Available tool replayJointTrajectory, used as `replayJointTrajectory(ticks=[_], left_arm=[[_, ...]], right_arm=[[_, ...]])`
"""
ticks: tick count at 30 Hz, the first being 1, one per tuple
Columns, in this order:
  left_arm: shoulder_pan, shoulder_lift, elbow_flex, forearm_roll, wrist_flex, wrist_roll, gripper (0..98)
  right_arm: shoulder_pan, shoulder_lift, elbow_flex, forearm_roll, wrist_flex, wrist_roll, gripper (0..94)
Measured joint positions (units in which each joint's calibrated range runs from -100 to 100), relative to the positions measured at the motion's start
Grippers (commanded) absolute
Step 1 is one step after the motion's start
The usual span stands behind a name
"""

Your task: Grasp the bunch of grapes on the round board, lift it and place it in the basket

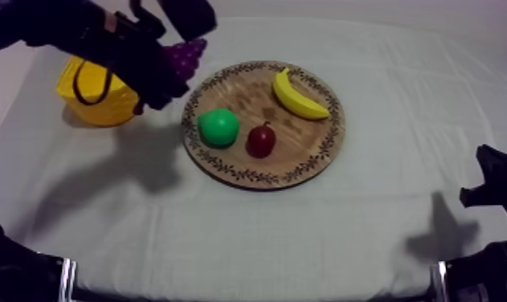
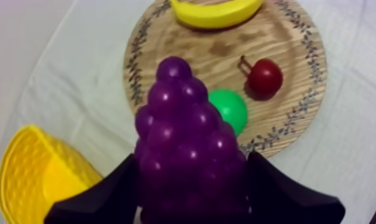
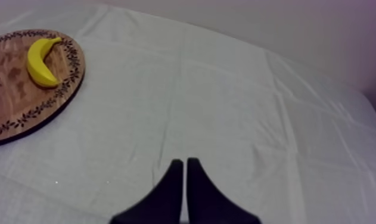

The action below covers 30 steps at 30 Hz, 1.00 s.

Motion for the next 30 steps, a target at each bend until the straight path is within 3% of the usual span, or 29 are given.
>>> replayJointTrajectory(ticks=[4, 13, 21, 30], left_arm=[[-3.7, -4.7, 4.1, 2.49, 1.2, -1.0, 42.0], [-12.3, -13.2, 10.7, 4.30, 2.9, -1.0, 42.2], [-18.7, -9.5, 6.5, 3.71, 3.6, 0.4, 42.0], [-20.2, -0.7, -4.9, 2.42, 3.9, 3.5, 42.6]], right_arm=[[0.0, 0.0, 0.0, 0.0, 0.0, 0.0, 0.5], [0.0, 0.0, 0.0, 0.0, 0.0, 0.0, 0.5], [0.0, 0.0, 0.0, 0.0, 0.0, -0.1, 0.5], [0.0, 0.0, 0.0, 0.0, 0.0, -0.1, 0.5]])
